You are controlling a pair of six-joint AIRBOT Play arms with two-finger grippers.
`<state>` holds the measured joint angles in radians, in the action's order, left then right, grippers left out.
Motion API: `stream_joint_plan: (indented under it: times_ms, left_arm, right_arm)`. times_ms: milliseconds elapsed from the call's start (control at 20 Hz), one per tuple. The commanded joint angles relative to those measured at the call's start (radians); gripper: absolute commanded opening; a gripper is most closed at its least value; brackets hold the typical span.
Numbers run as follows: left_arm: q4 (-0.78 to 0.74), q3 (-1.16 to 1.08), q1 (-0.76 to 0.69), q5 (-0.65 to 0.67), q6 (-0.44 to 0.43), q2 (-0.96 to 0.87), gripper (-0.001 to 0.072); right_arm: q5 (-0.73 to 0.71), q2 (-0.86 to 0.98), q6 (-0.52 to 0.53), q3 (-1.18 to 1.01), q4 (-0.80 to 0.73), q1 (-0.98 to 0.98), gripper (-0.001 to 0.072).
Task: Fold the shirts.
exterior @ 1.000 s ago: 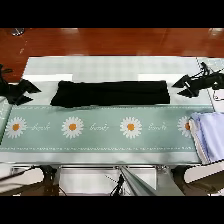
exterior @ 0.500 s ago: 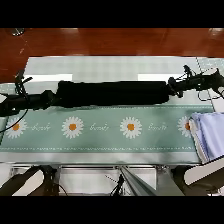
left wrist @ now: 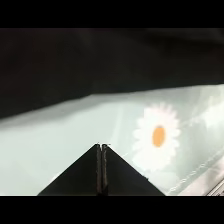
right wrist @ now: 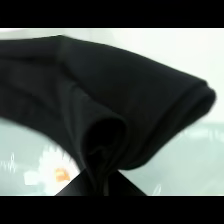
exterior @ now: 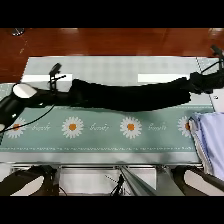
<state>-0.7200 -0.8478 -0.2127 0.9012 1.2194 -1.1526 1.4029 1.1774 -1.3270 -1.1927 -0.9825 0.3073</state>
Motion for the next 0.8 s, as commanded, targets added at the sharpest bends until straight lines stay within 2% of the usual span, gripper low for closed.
stream_joint_plan:
  times_ms: [0, 150, 350, 550, 650, 750]
  left_arm:
    - [-0.13, -0.23, -0.255, -0.055, 0.156, -0.194, 0.0019]
    - [-0.145, -0.495, -0.424, -0.056, 0.195, -0.424, 0.0019]
    - [-0.144, -0.816, -0.593, 0.003, 0.415, -0.743, 0.002]
    - [-0.053, -0.983, -0.741, 0.071, 0.425, -0.903, 0.0022]
    - [0.042, -0.989, -0.749, 0.069, 0.407, -0.909, 0.0022]
    - [0.051, -0.999, -0.697, 0.09, 0.397, -0.892, 0.0022]
  right_arm:
    - [0.026, -0.314, -0.053, 0.138, -0.037, -0.002, 0.0036]
    - [0.043, -0.481, -0.12, 0.195, -0.019, -0.002, 0.0036]
    - [0.048, -0.575, -0.152, 0.2, 0.034, -0.002, 0.0036]
    - [0.046, -0.577, -0.154, 0.2, 0.037, -0.002, 0.0036]
    - [0.037, -0.576, -0.154, 0.2, 0.028, -0.002, 0.0037]
    - [0.033, -0.565, -0.154, 0.2, 0.023, -0.002, 0.0037]
